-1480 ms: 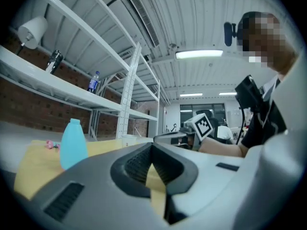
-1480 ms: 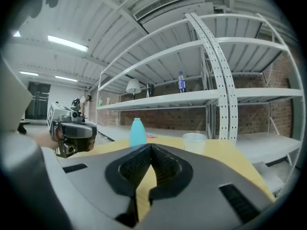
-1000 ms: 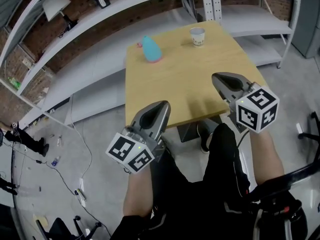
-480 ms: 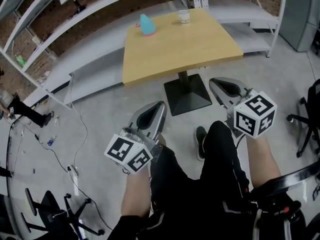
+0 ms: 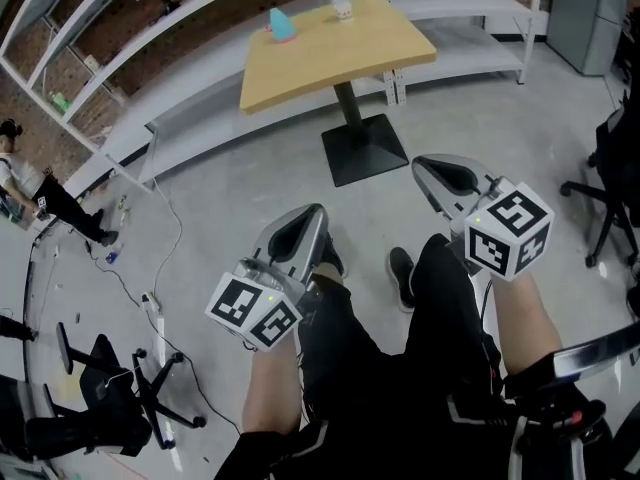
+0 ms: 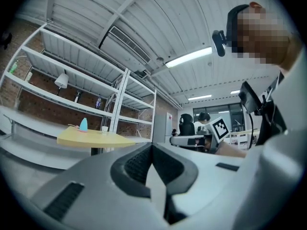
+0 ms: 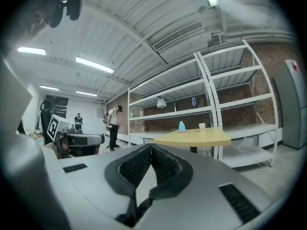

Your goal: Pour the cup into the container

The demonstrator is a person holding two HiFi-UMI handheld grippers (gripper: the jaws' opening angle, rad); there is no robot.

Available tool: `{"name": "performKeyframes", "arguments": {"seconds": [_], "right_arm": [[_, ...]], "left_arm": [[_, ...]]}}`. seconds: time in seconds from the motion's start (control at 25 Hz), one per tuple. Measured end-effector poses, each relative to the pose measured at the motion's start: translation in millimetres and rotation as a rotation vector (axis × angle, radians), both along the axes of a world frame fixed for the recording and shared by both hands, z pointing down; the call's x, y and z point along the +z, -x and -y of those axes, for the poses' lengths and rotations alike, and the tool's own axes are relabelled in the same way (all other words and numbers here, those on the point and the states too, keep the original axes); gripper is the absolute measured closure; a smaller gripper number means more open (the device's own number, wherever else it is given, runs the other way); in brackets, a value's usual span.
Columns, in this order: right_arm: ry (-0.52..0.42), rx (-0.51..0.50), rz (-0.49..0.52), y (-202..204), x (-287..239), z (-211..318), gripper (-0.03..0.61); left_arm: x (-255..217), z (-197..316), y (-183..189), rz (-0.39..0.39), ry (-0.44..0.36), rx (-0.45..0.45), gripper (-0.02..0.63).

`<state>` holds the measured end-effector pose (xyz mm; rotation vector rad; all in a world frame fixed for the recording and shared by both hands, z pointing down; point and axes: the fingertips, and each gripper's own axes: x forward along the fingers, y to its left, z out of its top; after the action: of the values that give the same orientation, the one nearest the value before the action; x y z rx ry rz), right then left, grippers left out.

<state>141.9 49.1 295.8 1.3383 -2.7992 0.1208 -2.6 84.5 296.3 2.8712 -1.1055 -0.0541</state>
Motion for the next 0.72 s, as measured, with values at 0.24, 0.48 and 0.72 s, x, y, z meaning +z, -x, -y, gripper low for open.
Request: {"name": "performKeyframes", "arguments": {"seconds": [0.24,0.48,0.72], "right_arm": [[0.005,0.006,0.016,-19,3,-129,0.577],[0.0,-0.011,0.01,-17,2,-273,0.577],[0.01,-0.037,0.0,-15,0,-413,0.577]], "left_arm": [[7,-139,-26,0.014,0.007,0.019,0.621],[15,-287,-25,-0.013,0.026,-0.014,0.621],[12,-432,-28,-0.031,0.027,-0.027,0.621]]}}
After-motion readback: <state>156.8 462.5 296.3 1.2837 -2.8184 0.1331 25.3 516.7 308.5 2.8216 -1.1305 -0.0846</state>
